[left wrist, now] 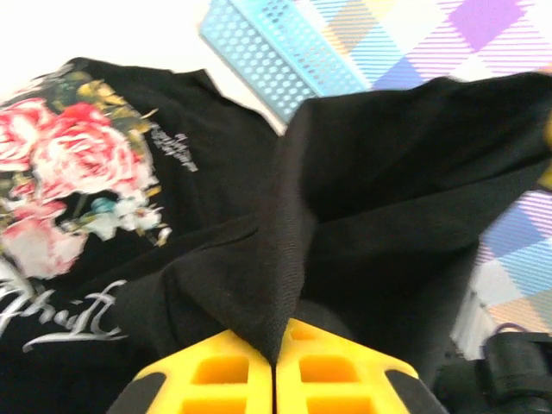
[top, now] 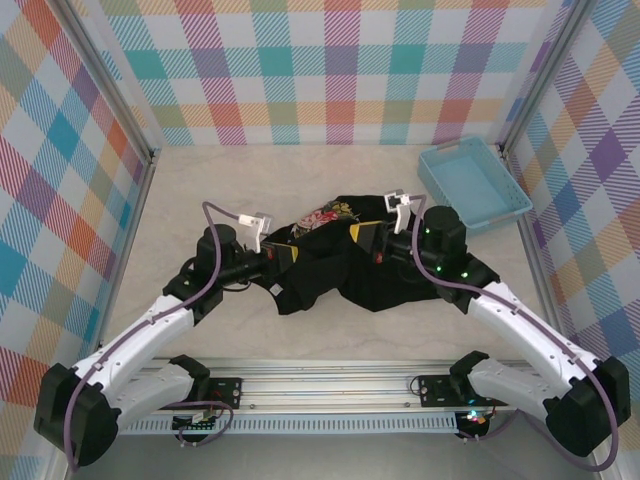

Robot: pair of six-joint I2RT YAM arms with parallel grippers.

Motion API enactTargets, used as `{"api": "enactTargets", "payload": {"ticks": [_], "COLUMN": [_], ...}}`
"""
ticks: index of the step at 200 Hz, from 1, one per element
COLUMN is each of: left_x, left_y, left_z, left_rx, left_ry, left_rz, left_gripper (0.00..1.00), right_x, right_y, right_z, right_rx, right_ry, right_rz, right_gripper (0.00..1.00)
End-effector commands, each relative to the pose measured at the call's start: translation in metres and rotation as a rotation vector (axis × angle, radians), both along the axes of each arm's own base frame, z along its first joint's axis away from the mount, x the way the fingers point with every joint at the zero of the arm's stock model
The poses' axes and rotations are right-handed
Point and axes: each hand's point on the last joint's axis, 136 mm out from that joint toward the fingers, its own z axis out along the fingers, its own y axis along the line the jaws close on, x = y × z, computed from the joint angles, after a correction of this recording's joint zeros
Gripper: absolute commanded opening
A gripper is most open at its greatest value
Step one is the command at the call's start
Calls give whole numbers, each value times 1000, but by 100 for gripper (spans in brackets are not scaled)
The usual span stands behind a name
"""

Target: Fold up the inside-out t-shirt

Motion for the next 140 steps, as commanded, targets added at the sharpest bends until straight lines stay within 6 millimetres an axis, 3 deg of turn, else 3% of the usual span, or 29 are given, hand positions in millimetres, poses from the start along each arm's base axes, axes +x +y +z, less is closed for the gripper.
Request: {"api": "enactTargets", "payload": {"ticks": [1,12,41,68,92,123,140], "left_x": [9,9,7,4,3,-2,2], "left_y": [16,18,17,3,-27,-69,-82], "left_z": [-24,-28,-18,-12,-15,-16,-24], "left_rx": [122,167,231,289,337,311,312], "left_ry": [39,50,-19,-94,-128,-138,-113], "left_rz": [74,87,106,54,-48,-214,-253], "left_gripper": [23,37,59,69,68,41,37], "right_x": [-8,-8,-10,-15,-17,-16,-16], "right_y": [4,6,7,4,3,2,1], "right_z": [20,15,-6,-22,-28,-31,-31], "right_rx": [64,61,15,-21,-37,-41,-37], "right_ry": [-95,-88,-73,-54,-37,-29,-31], "right_rz": [62,72,99,108,114,104,103], "right_gripper": [0,0,0,0,0,0,0]}}
